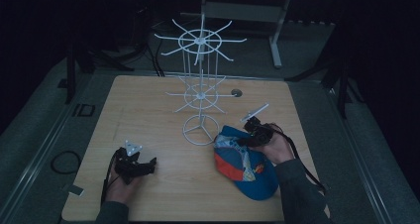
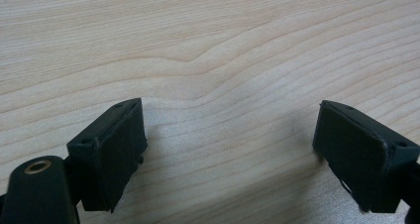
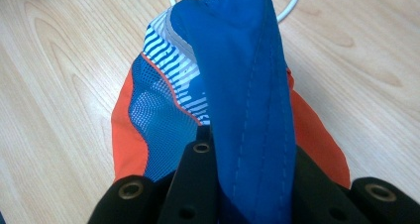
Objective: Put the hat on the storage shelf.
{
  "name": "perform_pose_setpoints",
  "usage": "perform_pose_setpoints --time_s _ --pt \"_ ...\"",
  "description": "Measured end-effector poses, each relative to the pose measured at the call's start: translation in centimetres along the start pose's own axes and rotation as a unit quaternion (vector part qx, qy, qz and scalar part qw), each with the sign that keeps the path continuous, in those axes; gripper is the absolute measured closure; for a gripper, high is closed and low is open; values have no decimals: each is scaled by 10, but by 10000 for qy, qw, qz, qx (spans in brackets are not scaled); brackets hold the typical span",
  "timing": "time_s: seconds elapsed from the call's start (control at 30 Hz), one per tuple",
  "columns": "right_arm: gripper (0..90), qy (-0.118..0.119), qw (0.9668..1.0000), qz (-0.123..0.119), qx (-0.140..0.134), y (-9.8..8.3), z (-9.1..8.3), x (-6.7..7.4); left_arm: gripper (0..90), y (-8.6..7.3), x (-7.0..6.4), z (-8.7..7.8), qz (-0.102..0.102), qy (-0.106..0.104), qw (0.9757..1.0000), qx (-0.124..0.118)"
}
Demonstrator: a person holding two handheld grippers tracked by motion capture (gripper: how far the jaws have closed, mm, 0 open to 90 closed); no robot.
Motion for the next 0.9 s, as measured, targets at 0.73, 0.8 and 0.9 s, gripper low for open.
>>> perform_pose_setpoints --time_s 0.73,0.8,0.9 --pt "876 -122 9973 -142 -705 6 -54 7 134 0 0 0 20 0 10000 4" --pt "876 -138 9969 -141 -755 7 -59 8 134 0 0 0 18 0 10000 6" --pt "876 -137 9966 -155 -796 9 -63 8 134 0 0 0 20 -1 10000 7"
Point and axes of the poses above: each handheld gripper's, and its own axes: z roughly forward along the jaws, y roughly out of its top, x roughly to its left, the point moved 10 cm from there along z, roughly forward along the jaws, and after that the axes turned 13 degrees about -x, right-handed, at the moved point
